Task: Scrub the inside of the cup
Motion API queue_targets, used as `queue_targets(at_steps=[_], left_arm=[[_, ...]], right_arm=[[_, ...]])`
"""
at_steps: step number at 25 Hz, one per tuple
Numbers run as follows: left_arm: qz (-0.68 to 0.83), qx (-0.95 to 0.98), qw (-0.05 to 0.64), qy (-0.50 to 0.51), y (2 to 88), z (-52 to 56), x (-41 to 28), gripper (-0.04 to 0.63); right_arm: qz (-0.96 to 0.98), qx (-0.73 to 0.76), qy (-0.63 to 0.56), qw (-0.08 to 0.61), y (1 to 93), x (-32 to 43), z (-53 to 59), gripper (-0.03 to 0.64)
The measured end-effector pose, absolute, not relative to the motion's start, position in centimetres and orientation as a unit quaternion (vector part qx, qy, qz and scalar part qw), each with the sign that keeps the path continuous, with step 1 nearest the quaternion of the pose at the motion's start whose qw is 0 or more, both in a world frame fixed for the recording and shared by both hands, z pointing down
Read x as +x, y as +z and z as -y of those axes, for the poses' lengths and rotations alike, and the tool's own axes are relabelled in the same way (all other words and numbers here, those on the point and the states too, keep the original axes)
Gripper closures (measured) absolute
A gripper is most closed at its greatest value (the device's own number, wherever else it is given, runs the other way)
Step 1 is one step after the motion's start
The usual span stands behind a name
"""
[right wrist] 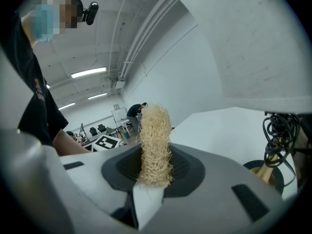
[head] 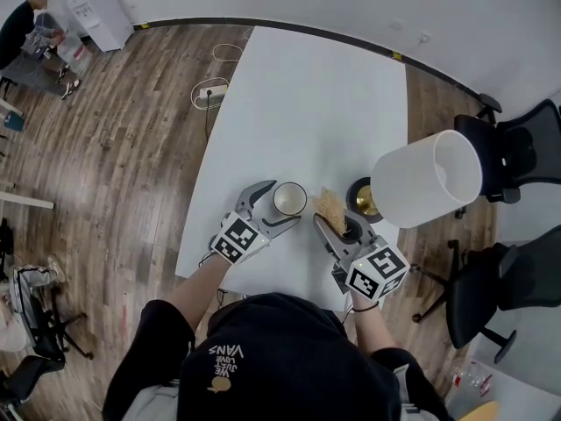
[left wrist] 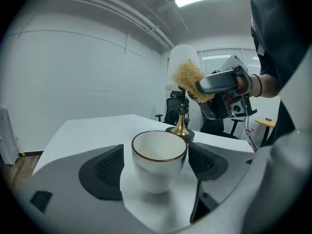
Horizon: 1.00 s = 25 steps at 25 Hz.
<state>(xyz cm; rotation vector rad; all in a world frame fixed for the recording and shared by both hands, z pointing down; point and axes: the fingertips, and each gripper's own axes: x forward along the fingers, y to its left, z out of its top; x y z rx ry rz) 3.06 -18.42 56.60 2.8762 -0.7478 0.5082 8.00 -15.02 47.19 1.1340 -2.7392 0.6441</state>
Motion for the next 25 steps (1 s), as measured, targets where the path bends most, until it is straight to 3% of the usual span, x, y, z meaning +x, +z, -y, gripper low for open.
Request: queue_targets(at_steps=[25], left_arm=[[0.210, 0.948, 0.068, 0.228, 61.0, 18.9, 5.2, 0.196]], right_arm=[[0.902, 0.363, 0.226, 0.069, 48.7, 7.6, 15.5, 0.523]])
